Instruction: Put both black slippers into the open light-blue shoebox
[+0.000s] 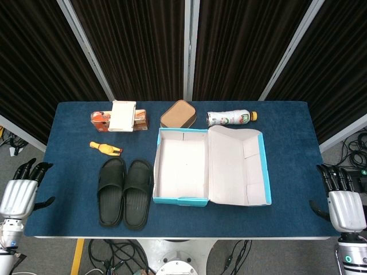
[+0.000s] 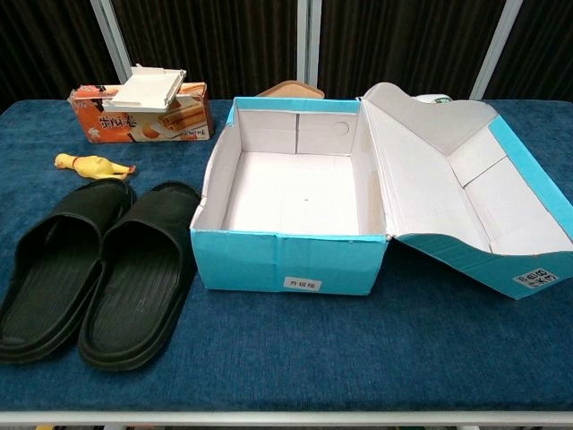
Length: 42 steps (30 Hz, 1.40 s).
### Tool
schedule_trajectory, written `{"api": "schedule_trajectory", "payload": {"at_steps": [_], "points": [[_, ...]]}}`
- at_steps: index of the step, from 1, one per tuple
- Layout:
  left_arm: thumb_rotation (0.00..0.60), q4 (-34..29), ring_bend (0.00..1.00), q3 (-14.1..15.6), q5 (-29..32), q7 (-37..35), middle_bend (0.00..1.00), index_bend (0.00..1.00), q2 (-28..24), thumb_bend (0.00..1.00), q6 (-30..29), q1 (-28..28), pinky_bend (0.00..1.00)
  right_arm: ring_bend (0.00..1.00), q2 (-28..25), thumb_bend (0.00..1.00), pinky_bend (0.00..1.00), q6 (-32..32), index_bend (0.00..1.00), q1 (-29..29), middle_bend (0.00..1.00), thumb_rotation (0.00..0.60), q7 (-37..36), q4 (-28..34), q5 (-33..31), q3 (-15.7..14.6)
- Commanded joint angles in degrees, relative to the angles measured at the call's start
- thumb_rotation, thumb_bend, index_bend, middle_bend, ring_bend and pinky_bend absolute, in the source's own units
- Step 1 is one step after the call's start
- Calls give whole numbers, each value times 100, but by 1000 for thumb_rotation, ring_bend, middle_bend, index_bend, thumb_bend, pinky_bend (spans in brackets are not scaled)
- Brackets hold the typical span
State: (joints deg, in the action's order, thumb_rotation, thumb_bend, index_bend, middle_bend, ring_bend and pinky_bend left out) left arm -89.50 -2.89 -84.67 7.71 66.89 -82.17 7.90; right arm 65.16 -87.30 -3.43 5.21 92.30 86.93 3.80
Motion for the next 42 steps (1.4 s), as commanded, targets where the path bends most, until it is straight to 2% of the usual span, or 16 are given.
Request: {"api": "schedule_trajectory", "payload": {"at_steps": [1, 9, 14, 16, 21, 24, 28, 34, 37, 42], "points": [[600, -3, 53, -10, 81, 19, 162, 168, 27, 0, 76, 23, 139, 0, 4, 113, 49, 32, 0, -25, 97, 600, 14, 11, -11, 15], [600, -119, 53, -23, 129, 150, 161, 168, -9, 0, 129, 64, 139, 0, -10, 112, 49, 30, 0, -45, 98, 600, -64, -15, 10, 37], [600, -289, 56, -150, 77, 25, 161, 168, -168, 0, 304, 281, 151, 0, -51, 112, 49, -52, 0, -44, 98, 600, -160, -69, 86, 58], [600, -425, 102, -232, 58, -57, 161, 168, -290, 0, 511, 466, 207, 0, -104, 113, 49, -89, 0, -56, 98, 600, -156, -67, 138, 76], [600, -840, 425, -465, 114, -406, 161, 168, -545, 0, 1308, 1079, 620, 0, -257, 112, 49, -220, 0, -87, 97, 600, -137, -23, 256, 152], [600, -935, 564, -601, 168, -474, 162, 168, -503, 0, 1826, 1510, 721, 0, -352, 112, 49, -286, 0, -93, 97, 600, -116, 21, 293, 193], [600, -1011, 637, -754, 684, -435, 161, 163, -238, 0, 2697, 2089, 810, 0, -438, 112, 53, -354, 0, -74, 97, 600, -147, 49, 323, 205], [600, -918, 656, -831, 1890, -68, 122, 115, 251, 0, 3794, 2834, 827, 0, -463, 112, 57, -351, 0, -27, 97, 600, -283, -25, 261, 177], [600, -875, 658, -753, 2510, 293, 102, 104, 436, 0, 4084, 3129, 829, 0, -474, 112, 58, -342, 0, -7, 97, 600, -337, -66, 222, 170], [600, -730, 658, -618, 3365, 703, 87, 96, 757, 0, 4166, 3491, 830, 0, -465, 112, 63, -325, 0, 2, 97, 600, -427, -129, 201, 159]]}}
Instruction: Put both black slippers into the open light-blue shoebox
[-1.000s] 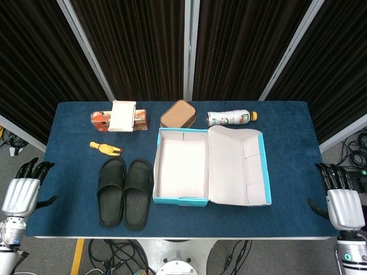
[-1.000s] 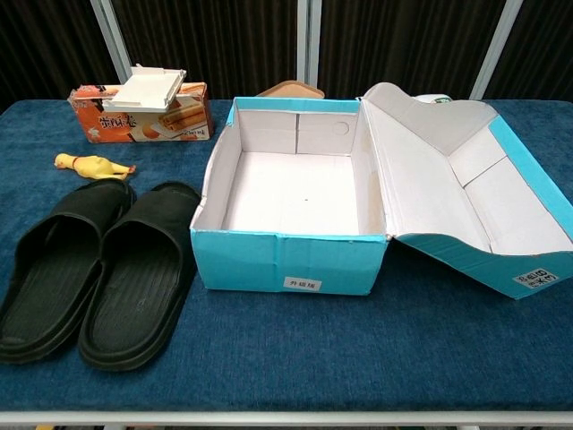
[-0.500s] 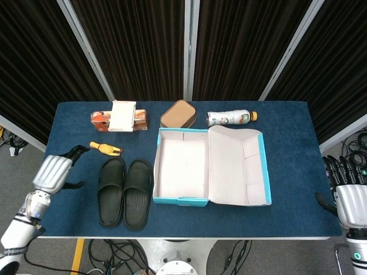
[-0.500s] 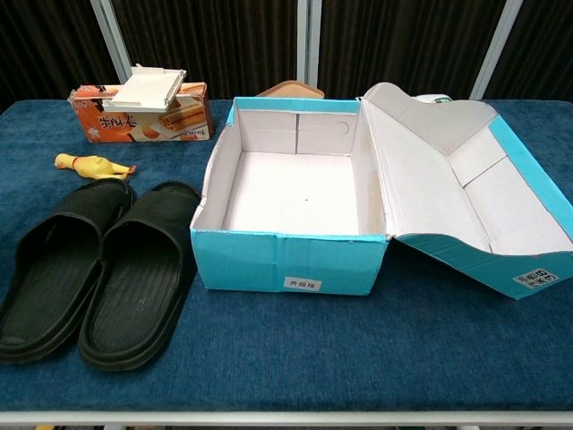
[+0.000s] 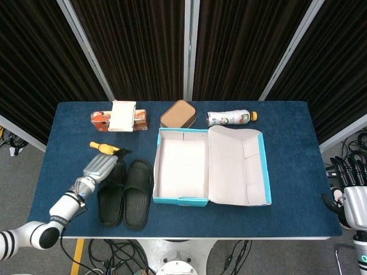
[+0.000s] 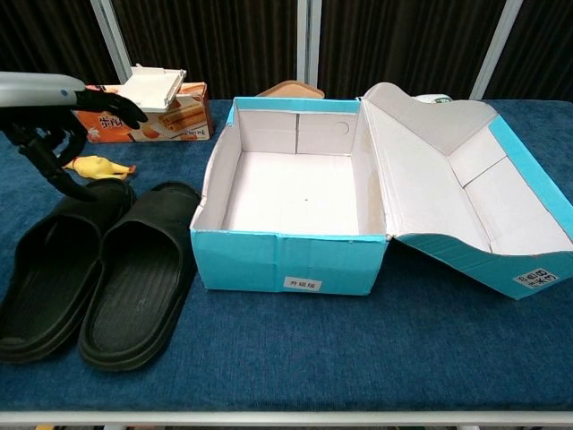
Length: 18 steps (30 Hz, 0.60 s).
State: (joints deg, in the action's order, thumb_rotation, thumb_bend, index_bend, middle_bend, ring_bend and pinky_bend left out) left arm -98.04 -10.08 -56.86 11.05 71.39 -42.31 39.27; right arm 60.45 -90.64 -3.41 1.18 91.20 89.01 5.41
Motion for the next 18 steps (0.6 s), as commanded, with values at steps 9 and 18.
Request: {"api": "schedule_trajectory", "payload": {"at_steps": [9, 18], "points": [[600, 448, 659, 321, 1748, 758, 83, 93, 789, 0, 261, 941, 830, 0, 55, 113, 71, 108, 0, -22, 98, 600, -177, -162, -58, -19], [600, 787, 689, 675, 2828, 1185, 129, 103, 1106, 0, 257, 1491, 830, 0, 75, 113, 78, 137, 0, -7, 97, 600, -281, -243, -108, -30]]}}
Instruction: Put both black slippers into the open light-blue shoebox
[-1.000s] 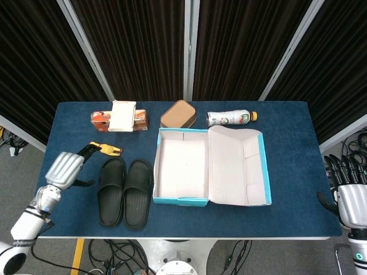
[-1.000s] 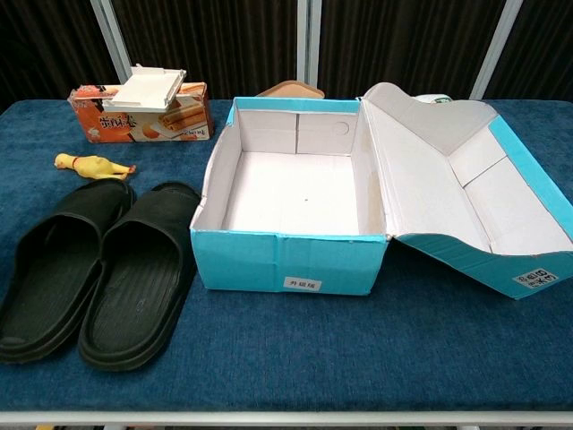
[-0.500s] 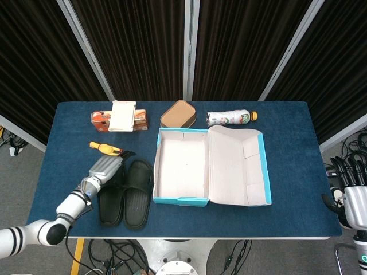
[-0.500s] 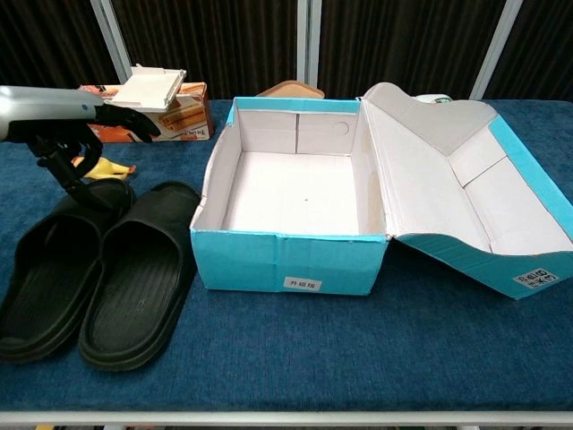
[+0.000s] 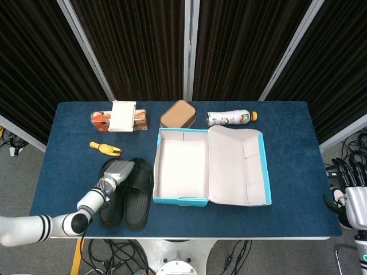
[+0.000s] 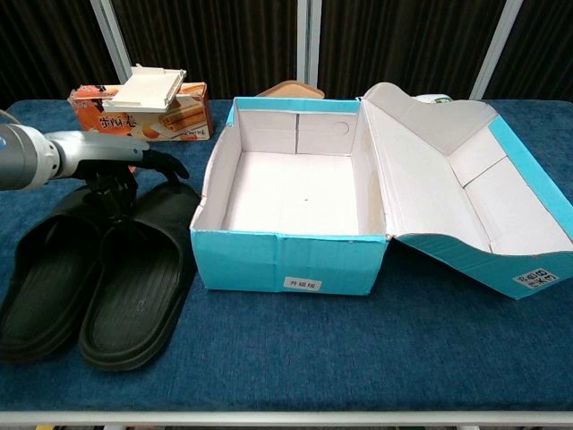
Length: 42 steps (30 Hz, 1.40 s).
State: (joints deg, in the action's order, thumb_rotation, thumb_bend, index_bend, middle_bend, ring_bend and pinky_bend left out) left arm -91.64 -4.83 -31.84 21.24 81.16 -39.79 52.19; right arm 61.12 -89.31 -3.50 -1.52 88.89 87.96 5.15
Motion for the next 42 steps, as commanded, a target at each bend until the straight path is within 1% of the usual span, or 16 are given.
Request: {"api": "schedule_trajectory", "payload": {"at_steps": [1, 4, 6, 8, 10, 14, 17, 24, 27, 30, 31, 33, 34, 36, 39, 42], "points": [[600, 193, 696, 185, 444, 200, 149, 115, 175, 0, -21, 251, 831, 0, 15, 113, 79, 5, 0, 1, 97, 600, -21, -25, -6, -2], [600, 341, 744, 192, 638, 190, 280, 240, 367, 0, -268, 279, 844, 0, 36, 112, 84, 13, 0, 2, 98, 600, -52, -58, -28, 3], [600, 398, 796, 147, 673, 121, 420, 368, 463, 0, -401, 252, 875, 0, 45, 112, 86, 14, 0, 1, 99, 600, -63, -73, -34, 7], [600, 435, 832, 72, 644, -14, 515, 450, 526, 0, -483, 194, 898, 0, 48, 112, 86, 8, 0, 0, 100, 600, -70, -84, -31, 10], [600, 415, 853, 17, 568, -115, 570, 498, 507, 0, -505, 152, 909, 0, 49, 112, 87, 0, 0, -1, 100, 600, -77, -93, -27, 14], [600, 256, 858, -60, 454, -245, 580, 508, 332, 0, -539, 88, 912, 0, 56, 112, 88, -15, 0, 1, 101, 600, -96, -112, -21, 19], [600, 0, 857, -107, 322, -288, 580, 508, 109, 0, -694, 27, 912, 0, 56, 112, 88, -21, 0, -6, 101, 600, -105, -116, -4, 21], [600, -775, 857, -263, 13, -406, 573, 508, -530, 0, -1342, -225, 912, 0, 61, 112, 88, -50, 0, -21, 101, 600, -126, -128, 41, 30], [600, -1059, 857, -408, -228, -676, 568, 508, -826, 0, -1689, -463, 912, 0, 58, 112, 88, -57, 0, -22, 101, 600, -134, -137, 51, 29], [600, -1265, 855, -642, -576, -1143, 564, 508, -1085, 0, -2007, -745, 912, 0, 43, 112, 88, -78, 0, -15, 101, 600, -127, -133, 52, 34], [600, -1290, 853, -780, -768, -1432, 563, 508, -1119, 0, -2114, -857, 912, 0, 32, 112, 88, -90, 0, -10, 101, 600, -116, -126, 48, 39], [600, -1262, 839, -1010, -1080, -1960, 561, 508, -1070, 0, -2185, -990, 908, 0, 6, 112, 88, -108, 0, -10, 102, 600, -89, -103, 49, 54], [600, -1211, 820, -1132, -1306, -2300, 559, 508, -1010, 0, -2126, -1032, 905, 0, -19, 112, 88, -121, 0, -15, 102, 600, -58, -80, 56, 65], [600, -1070, 785, -1272, -1637, -2726, 556, 508, -880, 0, -1938, -1014, 898, 0, -71, 112, 88, -143, 0, -26, 102, 600, 1, -25, 79, 85], [600, -694, 743, -1435, -2069, -3249, 555, 508, -487, 0, -1594, -841, 877, 0, -183, 112, 89, -177, 0, -48, 103, 600, 123, 111, 112, 125], [600, -92, 705, -1602, -2347, -3758, 554, 508, 187, 0, -1304, -557, 845, 0, -314, 112, 93, -195, 0, -61, 103, 600, 240, 284, 132, 153]]}}
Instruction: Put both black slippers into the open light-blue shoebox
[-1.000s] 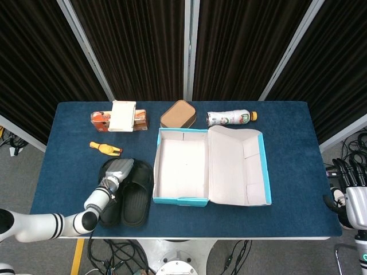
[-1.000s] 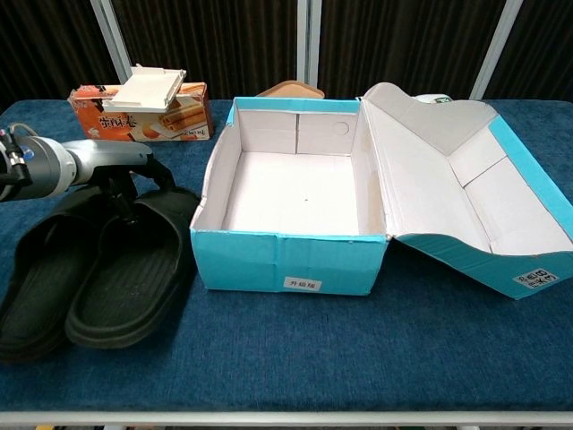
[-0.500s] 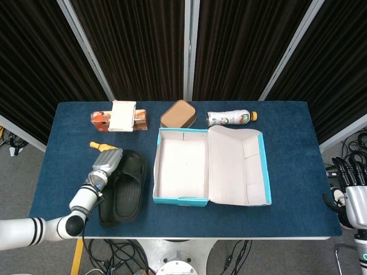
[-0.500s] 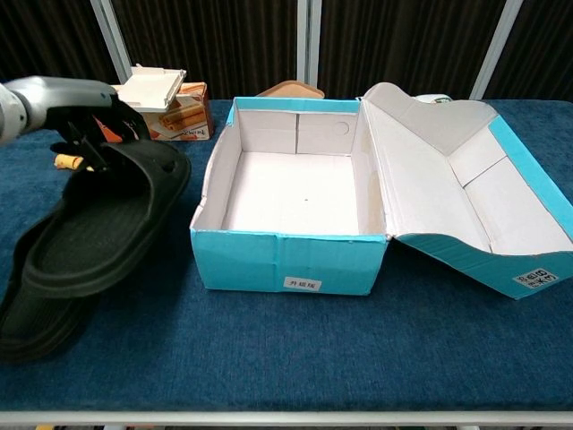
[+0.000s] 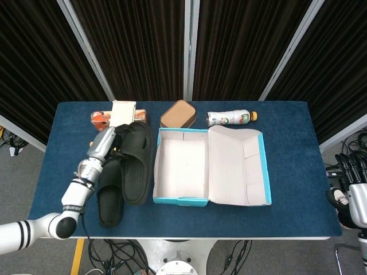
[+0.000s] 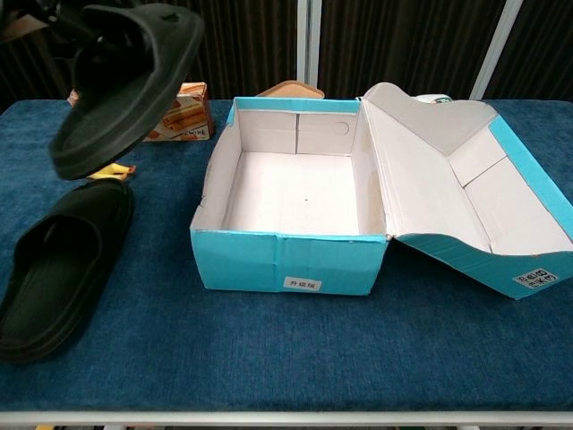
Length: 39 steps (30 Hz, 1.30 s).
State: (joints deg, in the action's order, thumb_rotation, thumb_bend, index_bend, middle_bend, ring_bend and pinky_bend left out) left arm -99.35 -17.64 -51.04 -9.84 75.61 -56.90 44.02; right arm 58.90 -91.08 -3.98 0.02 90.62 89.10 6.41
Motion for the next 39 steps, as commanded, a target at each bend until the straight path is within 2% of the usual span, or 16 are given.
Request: {"api": "schedule_trajectory", "payload": {"at_steps": [1, 5, 10, 17, 25, 39], "points": [[600, 856, 696, -360, -470, -783, 553, 507, 918, 0, 511, 345, 830, 0, -123, 113, 94, -17, 0, -14, 103, 600, 117, 157, 19, 29], [600, 1601, 662, -547, -607, -1361, 544, 498, 1557, 0, 982, 702, 751, 0, -233, 112, 99, -8, 0, 0, 103, 600, 224, 321, 1, 26], [600, 2473, 652, -778, -736, -2042, 536, 489, 2260, 0, 1307, 1024, 723, 0, -309, 113, 100, 19, 0, 15, 103, 600, 332, 457, -65, 28], [600, 3952, 651, -833, -1032, -2265, 537, 489, 3276, 0, 1037, 1367, 721, 0, -361, 113, 103, 71, 0, 5, 104, 600, 444, 580, -110, 30], [600, 5505, 651, -719, -1456, -2660, 539, 487, 4226, 0, 647, 1555, 714, 0, -388, 113, 104, 129, 0, -2, 104, 600, 535, 678, -186, 33], [600, 7423, 642, -662, -1734, -3117, 542, 483, 5423, 0, 594, 1956, 708, 0, -401, 113, 120, 152, 0, -7, 113, 600, 663, 780, -235, 37]]}}
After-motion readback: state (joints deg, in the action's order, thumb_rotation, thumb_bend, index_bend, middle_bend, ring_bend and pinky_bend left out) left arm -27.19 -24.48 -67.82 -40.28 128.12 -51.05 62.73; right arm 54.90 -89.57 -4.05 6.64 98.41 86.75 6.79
